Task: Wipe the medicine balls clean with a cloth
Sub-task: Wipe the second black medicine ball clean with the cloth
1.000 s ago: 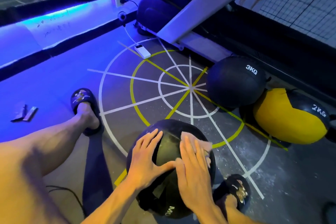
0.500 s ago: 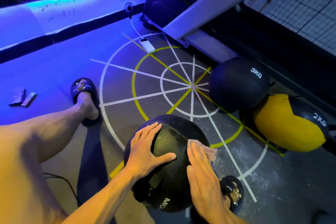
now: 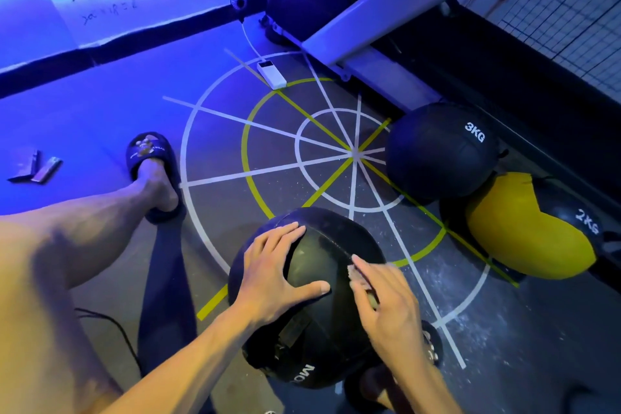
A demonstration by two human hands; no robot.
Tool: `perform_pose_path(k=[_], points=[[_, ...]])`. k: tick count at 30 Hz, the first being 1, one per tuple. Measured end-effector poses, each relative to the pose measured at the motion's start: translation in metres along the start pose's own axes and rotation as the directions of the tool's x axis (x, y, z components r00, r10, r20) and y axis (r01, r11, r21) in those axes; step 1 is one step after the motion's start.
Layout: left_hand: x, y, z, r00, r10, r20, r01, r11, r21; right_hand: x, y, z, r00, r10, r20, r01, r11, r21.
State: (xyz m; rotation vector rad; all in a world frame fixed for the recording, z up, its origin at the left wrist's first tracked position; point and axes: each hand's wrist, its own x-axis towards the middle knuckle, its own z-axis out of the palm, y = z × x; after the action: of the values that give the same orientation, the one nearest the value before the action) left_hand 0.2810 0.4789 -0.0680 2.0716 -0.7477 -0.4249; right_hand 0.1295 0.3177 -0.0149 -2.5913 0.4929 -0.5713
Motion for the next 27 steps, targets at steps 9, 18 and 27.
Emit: perform_pose_path(k=[9, 18, 27], points=[[0.006, -0.002, -0.002, 1.000, -0.002, -0.019, 0.002, 1.000, -0.005, 0.013, 0.014, -0.017, 0.959, 0.185, 0.215, -0.151, 0.975, -0.163], [0.006, -0.004, 0.000, 1.000, -0.001, -0.009, 0.001, 1.000, -0.007, 0.060, -0.014, 0.002, 0.918, 0.289, 0.270, -0.239, 0.950, -0.201], [0.007, -0.003, 0.004, 1.000, 0.004, 0.001, -0.004, 1.000, 0.014, 0.059, -0.018, -0.016, 0.876, 0.357, 0.325, -0.276, 0.923, -0.269]])
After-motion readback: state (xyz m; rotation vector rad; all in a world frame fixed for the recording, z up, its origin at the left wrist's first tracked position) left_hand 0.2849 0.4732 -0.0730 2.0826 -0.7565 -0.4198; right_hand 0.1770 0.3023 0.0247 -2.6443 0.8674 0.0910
